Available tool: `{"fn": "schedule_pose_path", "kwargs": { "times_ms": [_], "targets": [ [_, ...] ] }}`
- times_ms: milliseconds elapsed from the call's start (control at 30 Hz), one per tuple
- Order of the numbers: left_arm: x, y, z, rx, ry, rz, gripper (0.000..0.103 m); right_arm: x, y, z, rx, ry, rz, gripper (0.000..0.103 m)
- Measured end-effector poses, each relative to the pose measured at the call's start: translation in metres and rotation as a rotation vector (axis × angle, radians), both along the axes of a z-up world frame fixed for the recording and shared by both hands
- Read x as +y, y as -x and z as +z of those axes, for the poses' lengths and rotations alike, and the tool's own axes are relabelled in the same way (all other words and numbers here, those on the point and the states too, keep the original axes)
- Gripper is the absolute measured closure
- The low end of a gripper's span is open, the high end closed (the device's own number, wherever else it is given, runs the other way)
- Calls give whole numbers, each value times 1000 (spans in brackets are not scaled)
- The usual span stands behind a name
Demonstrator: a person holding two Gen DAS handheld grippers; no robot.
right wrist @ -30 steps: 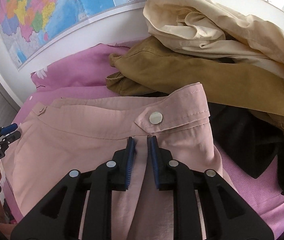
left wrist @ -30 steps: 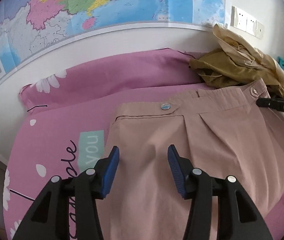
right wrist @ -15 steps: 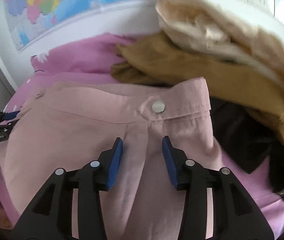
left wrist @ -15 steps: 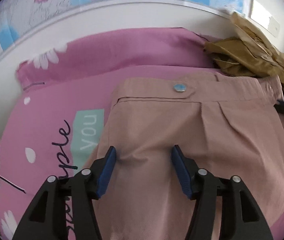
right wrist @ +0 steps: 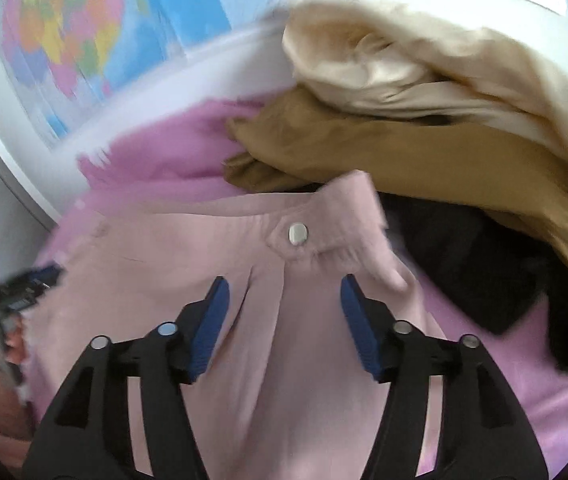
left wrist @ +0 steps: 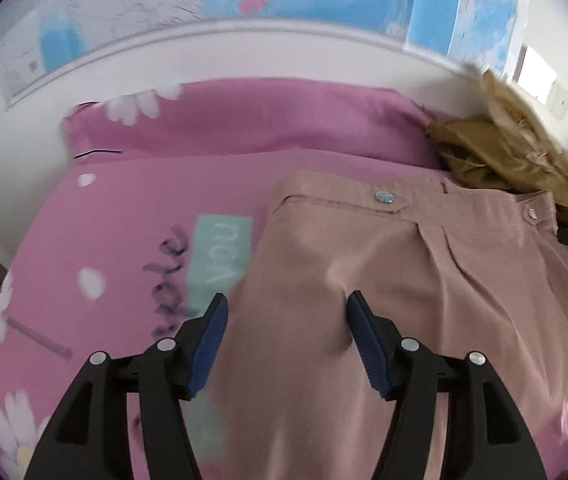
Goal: Fold large clothes
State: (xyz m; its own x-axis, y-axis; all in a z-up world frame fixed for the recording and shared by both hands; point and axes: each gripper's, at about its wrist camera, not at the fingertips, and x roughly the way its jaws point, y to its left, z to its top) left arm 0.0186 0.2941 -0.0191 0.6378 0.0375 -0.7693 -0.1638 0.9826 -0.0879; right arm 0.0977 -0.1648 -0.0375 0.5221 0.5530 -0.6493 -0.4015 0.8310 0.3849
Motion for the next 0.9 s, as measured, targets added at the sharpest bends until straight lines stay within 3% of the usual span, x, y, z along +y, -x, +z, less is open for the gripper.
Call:
{"fn": "schedule_pose_path", "kwargs": {
  "times_ms": [67,167,300,533,667,767,900],
  "targets": [
    [5,21,5,-11,29,-2,43,-31,24,2,31,-76,-6,37],
    [18,65,9,-36,127,-18,43,-72,62,-8,97,-182,-38,24],
    [27,100,-2,-7,257,-26,44,-100,96,-34,198,-218,-85,22],
    [13,120,-23,37,316,-97,44,-94,110,-66,294,-293,-71,19],
    [-2,120,-36,74,375,-127,44,-80,114,-67,292,-322,-47,14],
    [-16,116,-37,72,346,-150,41,-70,116,-68,302,-318,-29,13],
    [-25,95,-41,60,424,-163,37,-59,107,-68,290,-355,-38,10]
  ]
}}
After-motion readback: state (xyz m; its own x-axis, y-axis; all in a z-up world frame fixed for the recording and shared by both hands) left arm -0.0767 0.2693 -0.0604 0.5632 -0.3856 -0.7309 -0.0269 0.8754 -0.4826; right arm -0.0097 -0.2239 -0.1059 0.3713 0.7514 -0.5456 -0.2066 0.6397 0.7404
